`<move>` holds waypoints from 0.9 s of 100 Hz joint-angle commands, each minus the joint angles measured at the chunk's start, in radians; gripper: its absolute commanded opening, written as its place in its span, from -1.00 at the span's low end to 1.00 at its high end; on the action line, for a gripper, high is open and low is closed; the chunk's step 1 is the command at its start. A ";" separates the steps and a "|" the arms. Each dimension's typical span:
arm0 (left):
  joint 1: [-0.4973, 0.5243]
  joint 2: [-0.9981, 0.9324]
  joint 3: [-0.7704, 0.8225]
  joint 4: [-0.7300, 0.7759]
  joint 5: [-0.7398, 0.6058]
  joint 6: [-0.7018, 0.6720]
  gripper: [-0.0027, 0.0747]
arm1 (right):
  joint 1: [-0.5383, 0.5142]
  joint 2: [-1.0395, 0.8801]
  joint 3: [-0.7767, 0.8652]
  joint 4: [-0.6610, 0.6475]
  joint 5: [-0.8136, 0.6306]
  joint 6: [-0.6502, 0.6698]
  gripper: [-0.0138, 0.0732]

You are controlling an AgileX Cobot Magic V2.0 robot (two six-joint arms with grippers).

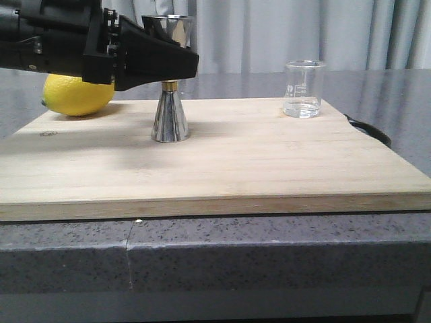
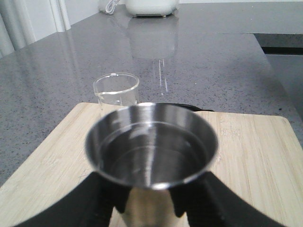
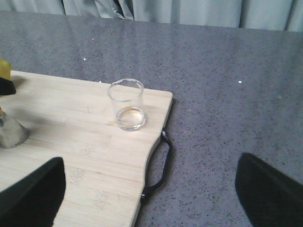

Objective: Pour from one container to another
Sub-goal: 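Open the left gripper and withdraw it upward from the jigger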

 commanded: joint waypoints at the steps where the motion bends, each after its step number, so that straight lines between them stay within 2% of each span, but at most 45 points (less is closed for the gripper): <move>1: -0.007 -0.036 -0.021 -0.098 0.099 -0.002 -0.03 | 0.001 -0.007 -0.028 -0.010 -0.080 0.001 0.83; 12: -0.007 -0.036 -0.021 -0.098 0.051 -0.002 0.08 | 0.001 -0.007 -0.028 -0.010 -0.080 0.001 0.83; 35: -0.007 -0.067 -0.021 -0.055 -0.032 -0.097 0.49 | 0.001 -0.007 -0.028 -0.010 -0.080 0.001 0.83; 46: -0.007 -0.114 -0.021 -0.002 -0.111 -0.176 0.51 | 0.001 -0.007 -0.028 -0.010 -0.080 0.001 0.83; 71: -0.007 -0.274 -0.023 0.302 -0.206 -0.451 0.51 | 0.001 -0.007 -0.030 -0.010 -0.031 0.001 0.83; 90: -0.007 -0.432 -0.027 0.664 -0.261 -0.824 0.51 | 0.001 -0.007 -0.040 -0.010 0.104 0.001 0.83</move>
